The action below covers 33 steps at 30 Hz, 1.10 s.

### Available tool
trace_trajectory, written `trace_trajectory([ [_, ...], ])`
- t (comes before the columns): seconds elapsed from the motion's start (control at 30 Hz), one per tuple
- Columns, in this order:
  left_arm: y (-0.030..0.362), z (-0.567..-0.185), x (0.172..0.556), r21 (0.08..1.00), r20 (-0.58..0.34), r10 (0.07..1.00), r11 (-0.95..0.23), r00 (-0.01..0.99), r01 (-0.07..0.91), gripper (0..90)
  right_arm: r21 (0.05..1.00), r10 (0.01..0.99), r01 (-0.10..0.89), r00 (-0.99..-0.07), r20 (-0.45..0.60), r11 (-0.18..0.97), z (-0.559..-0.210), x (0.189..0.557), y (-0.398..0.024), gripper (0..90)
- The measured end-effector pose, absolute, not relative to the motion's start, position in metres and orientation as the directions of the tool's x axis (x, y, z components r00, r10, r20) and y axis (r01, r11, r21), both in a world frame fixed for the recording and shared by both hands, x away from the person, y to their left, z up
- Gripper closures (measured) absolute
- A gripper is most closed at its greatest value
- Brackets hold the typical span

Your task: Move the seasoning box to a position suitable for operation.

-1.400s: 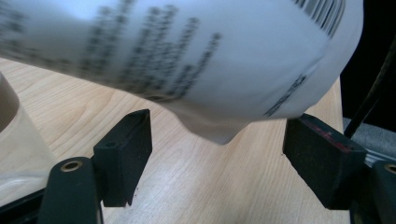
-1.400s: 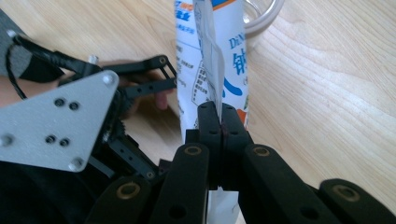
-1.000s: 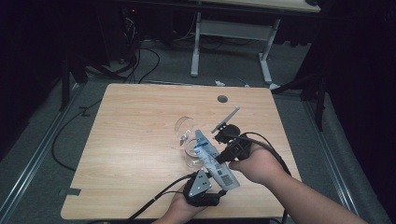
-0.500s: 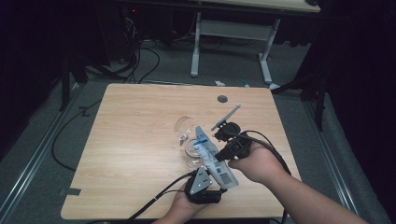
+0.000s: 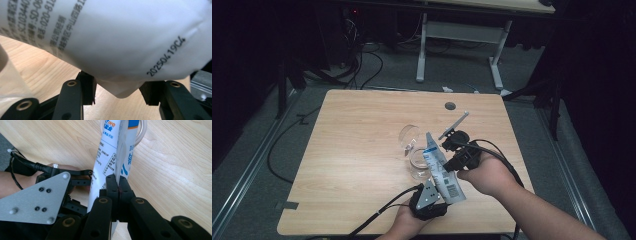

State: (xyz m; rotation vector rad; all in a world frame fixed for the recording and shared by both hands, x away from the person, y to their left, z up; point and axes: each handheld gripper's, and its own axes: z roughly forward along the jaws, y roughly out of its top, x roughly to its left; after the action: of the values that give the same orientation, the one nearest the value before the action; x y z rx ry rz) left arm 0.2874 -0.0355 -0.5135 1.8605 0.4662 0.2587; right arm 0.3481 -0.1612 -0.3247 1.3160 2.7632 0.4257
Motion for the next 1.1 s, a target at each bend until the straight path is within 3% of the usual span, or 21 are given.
trace_trajectory([
  [0.47,-0.032,-0.513,0.289,0.941,-0.027,0.418,-0.296,0.908,0.164,49.3,0.265,0.757,0.742,-0.65,0.059,0.616,-0.324,0.35,-0.158,90.0],
  [0.63,-0.032,-0.511,0.289,0.936,-0.018,0.438,-0.308,0.899,0.169,54.7,0.265,0.753,0.736,-0.656,0.053,0.623,-0.324,0.351,-0.156,90.0],
  [1.1,-0.044,-0.506,0.292,0.929,-0.038,0.476,-0.308,0.879,0.206,59.2,0.285,0.765,0.743,-0.642,0.048,0.606,-0.327,0.363,-0.158,89.9],
])
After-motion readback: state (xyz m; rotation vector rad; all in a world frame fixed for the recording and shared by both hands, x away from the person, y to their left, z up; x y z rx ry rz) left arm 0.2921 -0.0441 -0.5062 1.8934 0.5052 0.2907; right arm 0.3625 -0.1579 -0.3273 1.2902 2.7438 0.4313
